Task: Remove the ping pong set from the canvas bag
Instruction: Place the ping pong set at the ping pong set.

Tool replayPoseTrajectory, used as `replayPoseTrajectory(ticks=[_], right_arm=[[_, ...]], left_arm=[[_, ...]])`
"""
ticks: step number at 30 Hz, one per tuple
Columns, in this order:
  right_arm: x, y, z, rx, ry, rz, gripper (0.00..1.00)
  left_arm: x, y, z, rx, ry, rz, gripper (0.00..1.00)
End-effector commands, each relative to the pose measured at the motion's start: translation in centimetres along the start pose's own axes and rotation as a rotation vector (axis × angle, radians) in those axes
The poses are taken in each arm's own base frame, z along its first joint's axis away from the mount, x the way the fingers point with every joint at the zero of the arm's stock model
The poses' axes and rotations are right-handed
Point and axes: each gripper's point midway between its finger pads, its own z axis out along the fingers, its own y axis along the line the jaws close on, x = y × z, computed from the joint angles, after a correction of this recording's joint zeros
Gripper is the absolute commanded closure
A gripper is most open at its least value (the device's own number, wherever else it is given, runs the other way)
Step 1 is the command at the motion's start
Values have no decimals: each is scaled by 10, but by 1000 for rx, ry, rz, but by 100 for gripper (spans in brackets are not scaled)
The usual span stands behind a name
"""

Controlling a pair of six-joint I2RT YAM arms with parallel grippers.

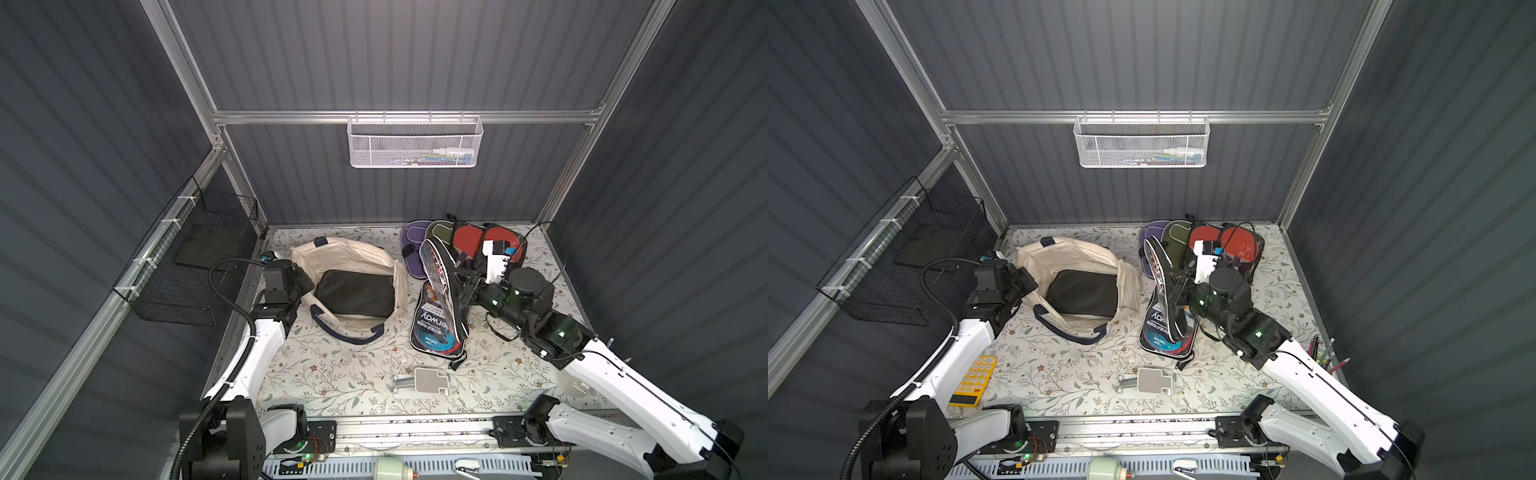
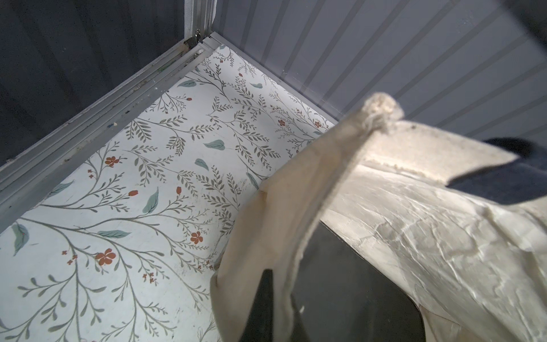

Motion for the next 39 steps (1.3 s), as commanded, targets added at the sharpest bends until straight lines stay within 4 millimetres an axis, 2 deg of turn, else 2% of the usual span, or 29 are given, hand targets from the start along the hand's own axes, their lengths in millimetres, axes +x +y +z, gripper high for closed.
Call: replayPoseTrajectory(ticks=[1,9,16,21,27,30,34,39], right_arm=[[-37,9,-8,-115,-175,143,100],[-25,-40,12,-181,-230,366,100],[-25,-69,25,-296,-287,588,100],[-10,-88,38,-284,-264,664,100],[1,-103,32,-186,-256,656,100],[-5,-99,20,-155,-256,612,100],[-8,-106,11,-104,-254,601,100],[-3,-122,12,-82,-230,641,100]], left_arm=[[-5,3,1,-21,-2,5,100],[-1,5,4,-22,7,5,100],[0,6,5,-25,11,7,100],[1,6,6,-29,12,9,100],[3,8,7,-31,16,10,100],[5,8,9,-30,20,9,100],[6,8,11,-27,22,5,100],[5,7,11,-24,22,2,100]])
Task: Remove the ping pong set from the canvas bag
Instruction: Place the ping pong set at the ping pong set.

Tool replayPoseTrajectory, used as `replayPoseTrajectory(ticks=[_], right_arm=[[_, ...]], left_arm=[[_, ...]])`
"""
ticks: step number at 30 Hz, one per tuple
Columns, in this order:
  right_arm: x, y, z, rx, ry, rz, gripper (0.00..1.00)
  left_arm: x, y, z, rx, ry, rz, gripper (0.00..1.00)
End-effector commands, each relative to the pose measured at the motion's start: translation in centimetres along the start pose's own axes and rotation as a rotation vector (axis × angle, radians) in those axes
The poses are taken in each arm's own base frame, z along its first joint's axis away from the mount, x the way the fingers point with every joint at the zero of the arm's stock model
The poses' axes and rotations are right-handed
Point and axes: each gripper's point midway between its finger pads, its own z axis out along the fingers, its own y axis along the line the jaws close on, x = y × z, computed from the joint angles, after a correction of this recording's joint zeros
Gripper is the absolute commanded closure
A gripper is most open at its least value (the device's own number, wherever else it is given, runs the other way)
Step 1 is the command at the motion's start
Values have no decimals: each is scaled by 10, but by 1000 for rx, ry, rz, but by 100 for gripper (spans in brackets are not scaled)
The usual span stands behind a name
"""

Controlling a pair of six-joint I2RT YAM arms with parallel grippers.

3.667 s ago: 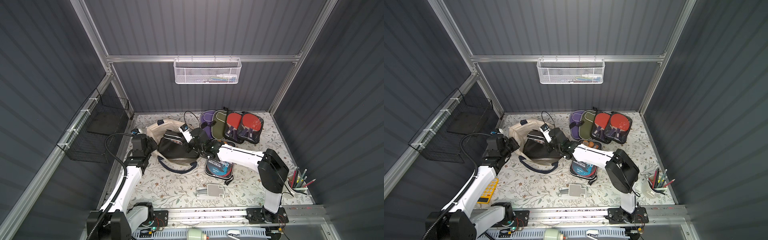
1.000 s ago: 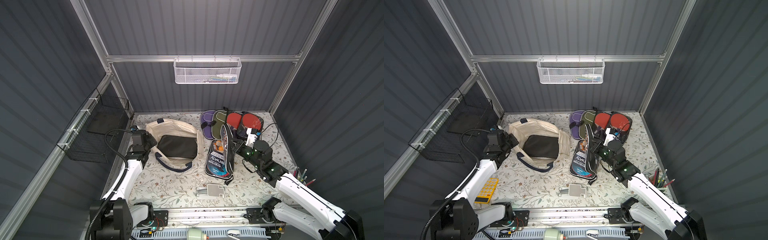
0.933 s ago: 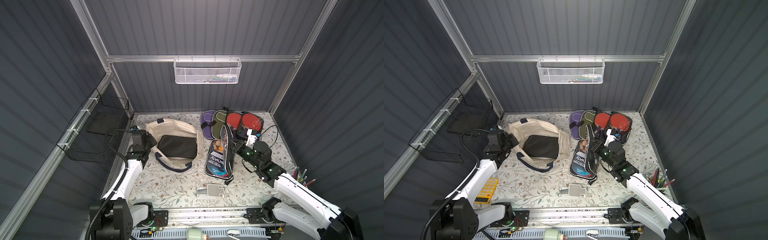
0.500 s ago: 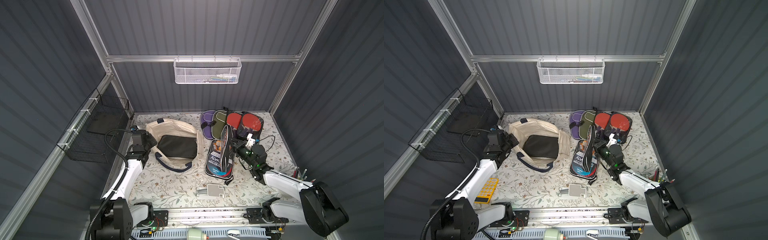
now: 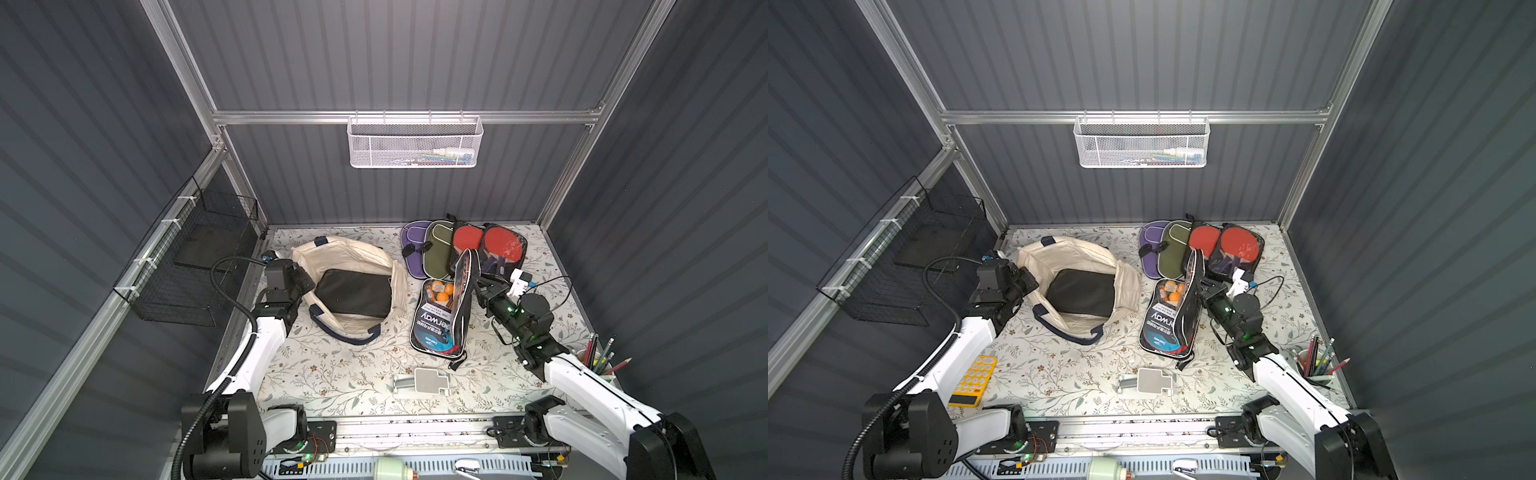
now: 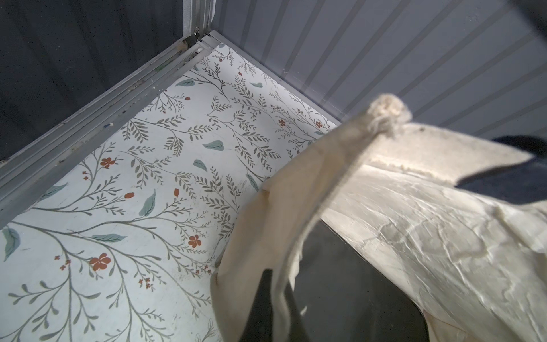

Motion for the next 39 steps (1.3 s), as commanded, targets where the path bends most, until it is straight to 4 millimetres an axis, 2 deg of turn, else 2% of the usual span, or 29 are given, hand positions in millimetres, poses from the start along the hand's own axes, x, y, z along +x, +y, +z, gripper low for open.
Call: replayPoseTrajectory(ticks=[1,7,14,18,22,23,29,32,39], right_arm=[[-3,25,4,-80,20,6,100],[5,35,12,-125,69,46,100],[11,64,12,-190,98,51,100],[17,73,15,-213,115,63,100],[20,61,20,-212,118,102,100],[23,46,27,-186,124,119,100],[30,11,37,-170,129,168,100],[31,6,38,-164,131,165,100],[25,9,28,-123,117,117,100]], left_arm=[[4,6,4,-23,19,2,100],[4,7,3,-25,20,5,100],[8,7,8,-21,35,-2,100],[8,6,9,-19,34,-3,100],[7,7,8,-22,31,1,100],[7,7,8,-23,32,1,100],[7,7,8,-23,32,4,100],[5,6,7,-22,27,6,100],[6,7,8,-23,29,6,100]])
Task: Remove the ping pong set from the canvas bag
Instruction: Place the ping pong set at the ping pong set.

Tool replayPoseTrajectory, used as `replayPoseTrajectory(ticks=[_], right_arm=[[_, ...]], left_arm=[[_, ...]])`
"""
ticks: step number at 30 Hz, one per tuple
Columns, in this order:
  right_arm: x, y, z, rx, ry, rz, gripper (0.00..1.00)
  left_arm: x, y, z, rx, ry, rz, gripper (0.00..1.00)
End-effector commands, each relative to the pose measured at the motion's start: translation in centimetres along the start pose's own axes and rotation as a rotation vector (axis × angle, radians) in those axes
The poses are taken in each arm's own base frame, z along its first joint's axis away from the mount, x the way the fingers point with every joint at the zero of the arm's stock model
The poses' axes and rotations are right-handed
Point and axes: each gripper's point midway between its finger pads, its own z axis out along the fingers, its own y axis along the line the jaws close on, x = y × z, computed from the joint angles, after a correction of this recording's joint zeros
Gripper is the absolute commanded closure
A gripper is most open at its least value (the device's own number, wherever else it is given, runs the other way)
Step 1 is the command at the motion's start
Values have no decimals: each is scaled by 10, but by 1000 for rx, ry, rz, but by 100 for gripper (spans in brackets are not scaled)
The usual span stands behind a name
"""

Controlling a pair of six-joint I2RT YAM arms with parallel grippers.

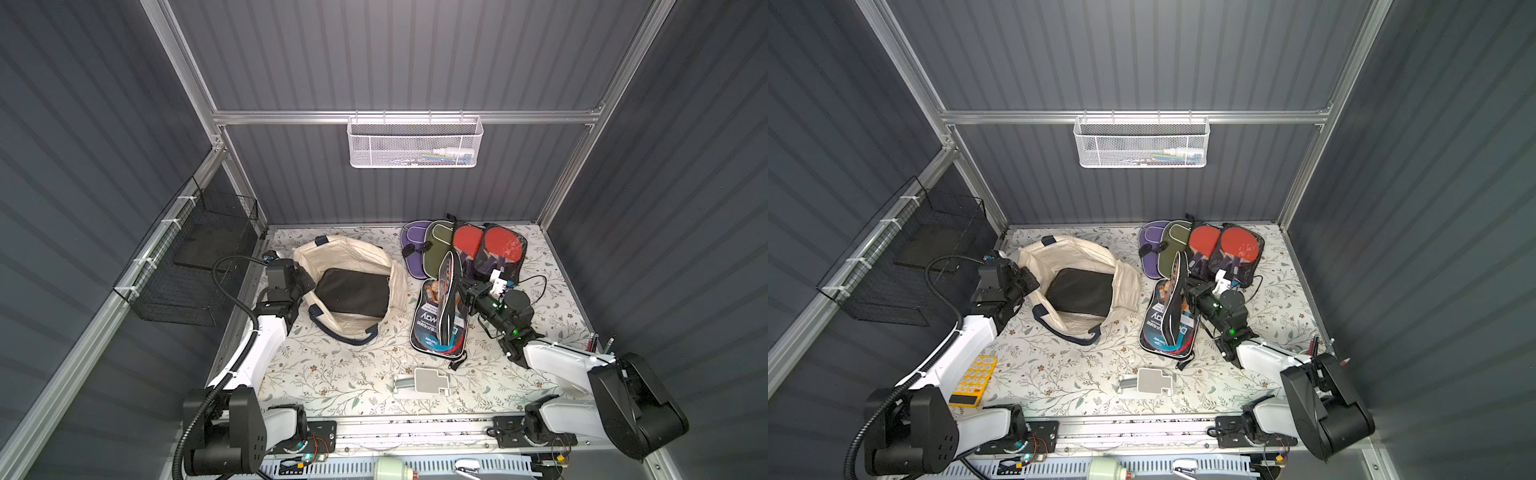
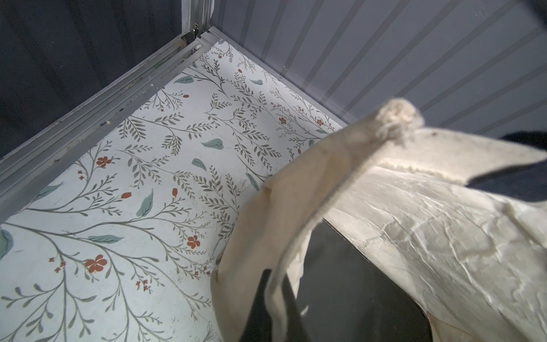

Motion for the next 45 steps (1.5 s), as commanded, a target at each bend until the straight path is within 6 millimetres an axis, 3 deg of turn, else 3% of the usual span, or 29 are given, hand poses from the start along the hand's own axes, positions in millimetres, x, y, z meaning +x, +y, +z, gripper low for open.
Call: replayPoseTrajectory(ticks=[1,7,13,22,28,37,41,45], right_arm=[[-5,26,-10,-60,-18,-57,100],[-13,22,-27,9,-50,-108,100],[-22,5,-39,89,-63,-121,100],[-17,39,-27,-7,-13,-128,100],[-17,47,-21,-53,-9,-91,100],[1,74,-13,-137,41,-90,100],[3,68,-3,-157,49,-56,100],[1,49,-1,-147,33,-19,100]], left_arm=[[4,7,3,-23,20,5,100],[5,8,3,-24,19,4,100],[7,9,4,-25,19,2,100],[7,8,4,-22,25,-1,100],[7,8,4,-22,26,0,100],[8,8,7,-23,30,-1,100],[7,8,7,-24,29,0,100],[7,8,6,-26,29,4,100]])
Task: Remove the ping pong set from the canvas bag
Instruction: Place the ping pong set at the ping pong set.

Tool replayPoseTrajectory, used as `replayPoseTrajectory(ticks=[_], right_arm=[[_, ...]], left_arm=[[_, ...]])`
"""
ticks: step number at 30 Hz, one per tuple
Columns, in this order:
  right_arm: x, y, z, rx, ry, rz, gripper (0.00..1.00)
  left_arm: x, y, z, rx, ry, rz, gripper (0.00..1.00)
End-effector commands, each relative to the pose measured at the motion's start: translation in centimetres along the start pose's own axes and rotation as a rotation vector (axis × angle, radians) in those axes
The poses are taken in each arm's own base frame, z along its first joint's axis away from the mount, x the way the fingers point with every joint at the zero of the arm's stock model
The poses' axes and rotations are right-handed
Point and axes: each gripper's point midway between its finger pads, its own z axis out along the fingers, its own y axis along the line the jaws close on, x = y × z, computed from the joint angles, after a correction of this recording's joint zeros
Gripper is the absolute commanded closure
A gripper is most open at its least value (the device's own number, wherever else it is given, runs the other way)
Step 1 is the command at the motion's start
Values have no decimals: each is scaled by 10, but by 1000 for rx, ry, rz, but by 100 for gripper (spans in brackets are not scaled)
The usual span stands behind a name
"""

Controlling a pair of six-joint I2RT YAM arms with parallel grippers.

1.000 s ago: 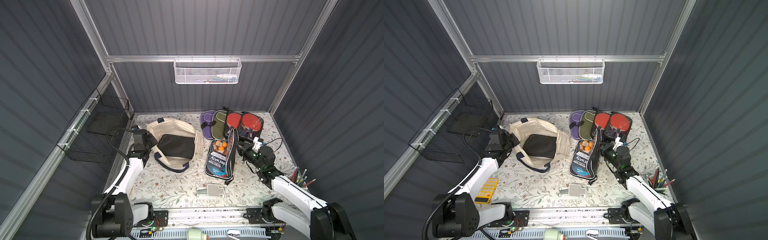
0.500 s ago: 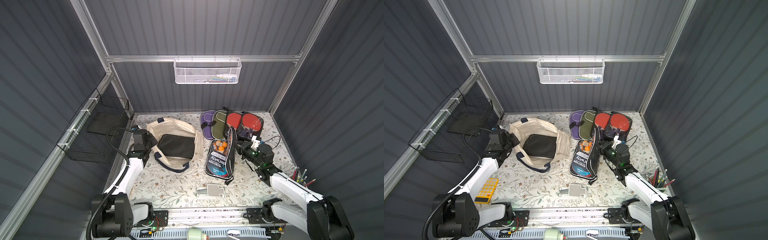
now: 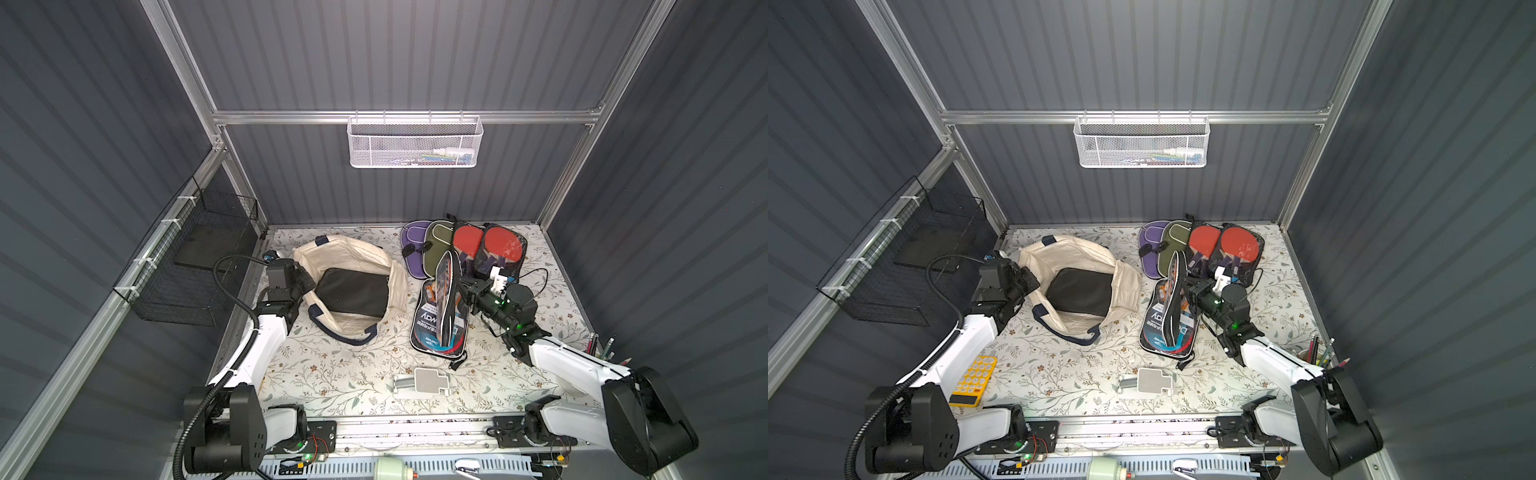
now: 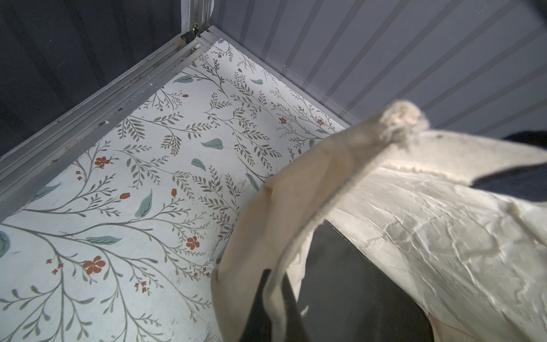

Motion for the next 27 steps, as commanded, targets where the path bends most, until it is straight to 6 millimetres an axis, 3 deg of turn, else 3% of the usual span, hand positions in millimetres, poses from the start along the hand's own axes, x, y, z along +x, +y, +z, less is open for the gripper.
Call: replayPoseTrajectory(ticks=[1,8,14,15,23,27], right_arm=[[-4,36,-4,-174,-21,-8,100],[-5,10,-10,-125,-39,15,100],[-15,-5,-27,-22,-80,-19,100],[-15,0,-32,-27,-87,-36,100],[-28,-32,-57,147,-131,-92,100],[-32,-45,-61,175,-127,-85,100]], left_arm=[[6,8,4,-26,28,4,100],[7,9,5,-29,30,5,100],[8,10,5,-30,30,5,100],[9,10,5,-31,31,6,100],[8,9,5,-30,27,7,100],[8,10,5,-30,26,6,100]])
